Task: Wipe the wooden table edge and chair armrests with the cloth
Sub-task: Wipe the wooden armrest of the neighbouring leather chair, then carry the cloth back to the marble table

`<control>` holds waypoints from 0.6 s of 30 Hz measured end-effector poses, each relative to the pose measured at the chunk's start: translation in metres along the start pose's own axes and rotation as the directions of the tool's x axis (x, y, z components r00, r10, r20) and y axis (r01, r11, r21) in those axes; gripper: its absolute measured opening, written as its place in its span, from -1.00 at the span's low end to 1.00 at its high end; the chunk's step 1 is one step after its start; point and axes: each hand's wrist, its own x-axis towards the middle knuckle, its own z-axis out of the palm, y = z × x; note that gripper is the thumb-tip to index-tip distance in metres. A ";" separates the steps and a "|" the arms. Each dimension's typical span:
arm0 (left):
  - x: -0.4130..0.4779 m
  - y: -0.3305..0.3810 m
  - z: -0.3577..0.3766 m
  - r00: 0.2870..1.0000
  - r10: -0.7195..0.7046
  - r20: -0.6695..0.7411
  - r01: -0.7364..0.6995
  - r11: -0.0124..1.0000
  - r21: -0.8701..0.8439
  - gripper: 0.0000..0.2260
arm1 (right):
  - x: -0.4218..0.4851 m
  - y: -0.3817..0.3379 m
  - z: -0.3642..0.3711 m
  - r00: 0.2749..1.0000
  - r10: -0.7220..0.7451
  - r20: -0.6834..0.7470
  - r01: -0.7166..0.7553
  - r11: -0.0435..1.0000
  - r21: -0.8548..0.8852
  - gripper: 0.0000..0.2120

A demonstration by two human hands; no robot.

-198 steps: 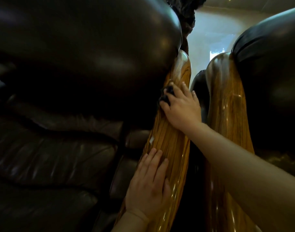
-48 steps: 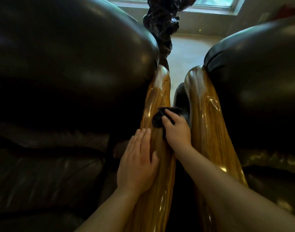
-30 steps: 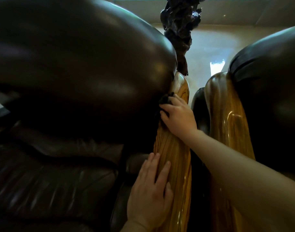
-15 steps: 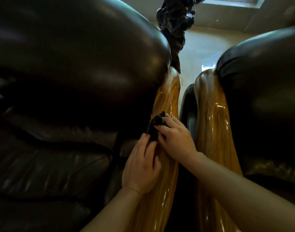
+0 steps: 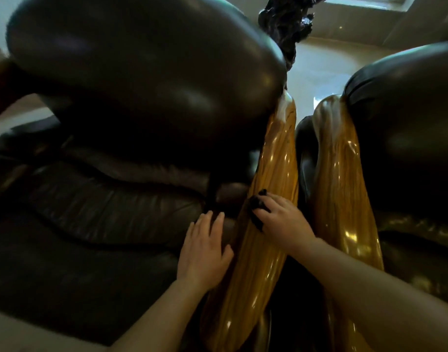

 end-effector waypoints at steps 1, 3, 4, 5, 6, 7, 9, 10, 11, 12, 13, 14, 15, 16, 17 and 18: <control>-0.010 -0.004 -0.005 0.999 -0.032 0.039 0.033 0.999 -0.013 -0.35 | -0.002 -0.002 -0.009 0.999 0.019 0.029 -0.020 0.999 0.035 -0.59; -0.030 -0.008 -0.018 0.994 -0.064 0.090 0.067 0.997 -0.026 -0.33 | -0.007 -0.006 -0.029 0.994 0.091 0.066 -0.102 0.977 0.189 -0.54; -0.041 -0.007 -0.027 0.992 -0.074 0.104 0.077 0.997 -0.026 -0.32 | -0.011 -0.008 -0.040 0.989 0.128 0.077 -0.145 0.952 0.270 -0.48; -0.051 -0.005 -0.038 0.990 -0.083 0.116 0.086 0.996 -0.025 -0.31 | -0.017 -0.012 -0.052 0.983 0.161 0.087 -0.181 0.922 0.343 -0.41; -0.061 -0.003 -0.049 0.988 -0.093 0.122 0.096 0.995 -0.022 -0.31 | -0.024 -0.017 -0.064 0.976 0.194 0.097 -0.217 0.887 0.407 -0.35; -0.072 -0.001 -0.060 0.988 -0.098 0.118 0.100 0.995 -0.017 -0.31 | -0.032 -0.022 -0.077 0.969 0.226 0.102 -0.247 0.851 0.463 -0.30; -0.094 0.004 -0.082 0.991 -0.096 0.088 0.097 0.995 -0.004 -0.32 | -0.048 -0.035 -0.099 0.963 0.254 0.089 -0.261 0.803 0.536 -0.31; -0.105 0.007 -0.093 0.993 -0.097 0.066 0.097 0.995 0.003 -0.32 | -0.057 -0.042 -0.111 0.966 0.249 0.074 -0.247 0.794 0.555 -0.33; -0.116 0.010 -0.102 0.994 -0.101 0.040 0.101 0.995 0.009 -0.32 | -0.065 -0.049 -0.122 0.969 0.242 0.055 -0.229 0.790 0.569 -0.35; -0.128 0.014 -0.111 0.994 -0.111 0.018 0.111 0.994 0.011 -0.32 | -0.073 -0.056 -0.134 0.971 0.235 0.041 -0.215 0.786 0.579 -0.37; -0.141 0.020 -0.118 0.992 -0.125 -0.001 0.125 0.992 0.013 -0.32 | -0.081 -0.062 -0.146 0.973 0.229 0.035 -0.205 0.778 0.594 -0.38; -0.155 0.027 -0.126 0.989 -0.147 -0.020 0.147 0.989 0.013 -0.31 | -0.091 -0.070 -0.159 0.976 0.215 0.033 -0.190 0.772 0.607 -0.39; -0.169 0.033 -0.130 0.985 -0.167 -0.035 0.167 0.986 0.014 -0.31 | -0.099 -0.076 -0.170 0.979 0.200 0.032 -0.177 0.767 0.617 -0.39; -0.183 0.040 -0.132 0.981 -0.186 -0.049 0.187 0.982 0.024 -0.31 | -0.108 -0.082 -0.179 0.982 0.187 0.028 -0.163 0.764 0.624 -0.40; -0.197 0.049 -0.134 0.976 -0.209 -0.066 0.212 0.976 0.045 -0.31 | -0.116 -0.086 -0.190 0.986 0.164 0.020 -0.140 0.764 0.630 -0.41; -0.211 0.058 -0.135 0.968 -0.238 -0.082 0.243 0.968 0.061 -0.31 | -0.124 -0.090 -0.199 0.991 0.133 0.020 -0.115 0.765 0.634 -0.42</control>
